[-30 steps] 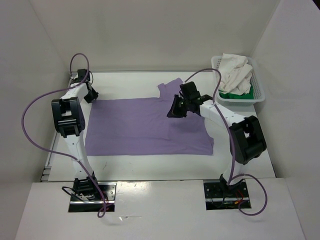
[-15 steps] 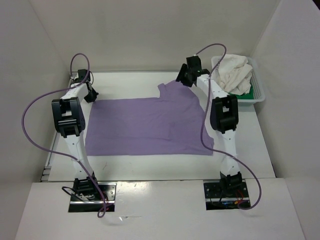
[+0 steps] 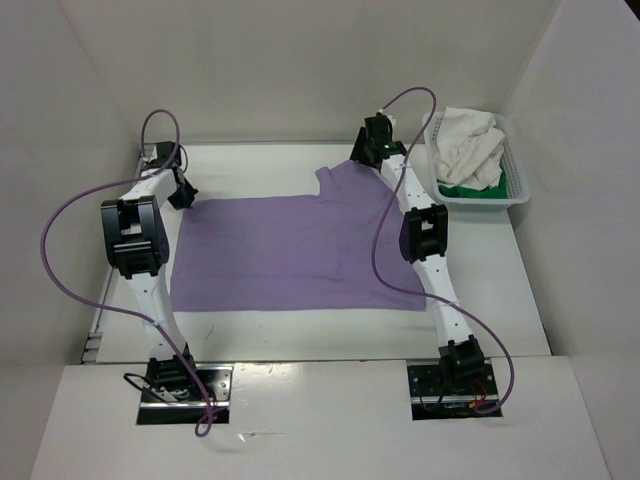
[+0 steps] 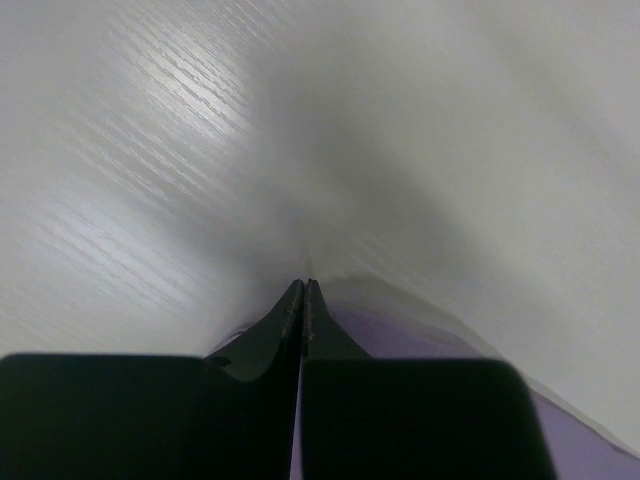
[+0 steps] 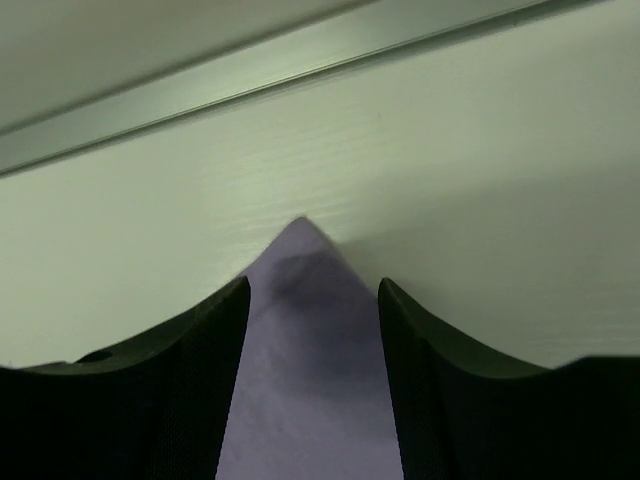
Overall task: Fold and stack the t-shirts
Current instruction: Grap the side of the flattened tshirt furthest away from the robot with both arms
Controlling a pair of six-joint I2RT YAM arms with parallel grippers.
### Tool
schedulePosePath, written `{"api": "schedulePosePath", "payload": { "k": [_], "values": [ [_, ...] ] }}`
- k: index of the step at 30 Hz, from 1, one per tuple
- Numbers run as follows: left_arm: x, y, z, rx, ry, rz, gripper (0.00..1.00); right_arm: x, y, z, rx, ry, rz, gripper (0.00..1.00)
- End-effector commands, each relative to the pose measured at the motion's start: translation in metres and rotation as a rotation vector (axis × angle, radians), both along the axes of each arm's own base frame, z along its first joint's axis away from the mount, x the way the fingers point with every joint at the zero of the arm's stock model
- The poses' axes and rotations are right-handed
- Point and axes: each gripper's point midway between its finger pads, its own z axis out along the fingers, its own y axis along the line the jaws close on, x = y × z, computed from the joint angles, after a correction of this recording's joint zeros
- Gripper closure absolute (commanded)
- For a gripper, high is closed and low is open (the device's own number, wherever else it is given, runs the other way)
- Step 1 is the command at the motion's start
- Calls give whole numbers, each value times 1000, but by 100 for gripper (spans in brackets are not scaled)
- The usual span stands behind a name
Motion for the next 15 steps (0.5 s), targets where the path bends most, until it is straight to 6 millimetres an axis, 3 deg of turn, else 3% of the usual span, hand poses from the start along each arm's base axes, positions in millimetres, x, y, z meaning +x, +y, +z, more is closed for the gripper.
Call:
{"api": "schedulePosePath", "payload": {
  "k": [1, 6, 10, 15],
  "values": [
    [4, -4, 24, 0, -49, -20, 100, 8, 7, -1, 6, -39, 30, 39],
    [8, -9, 30, 2, -59, -30, 100, 10, 15, -2, 87, -38, 52, 39],
    [9, -13, 30, 2, -59, -39, 100, 5, 31, -11, 162, -11, 100, 59],
    [10, -15, 35, -4, -70, -44, 100, 6, 27, -18, 271, 21, 79, 73]
  ]
}}
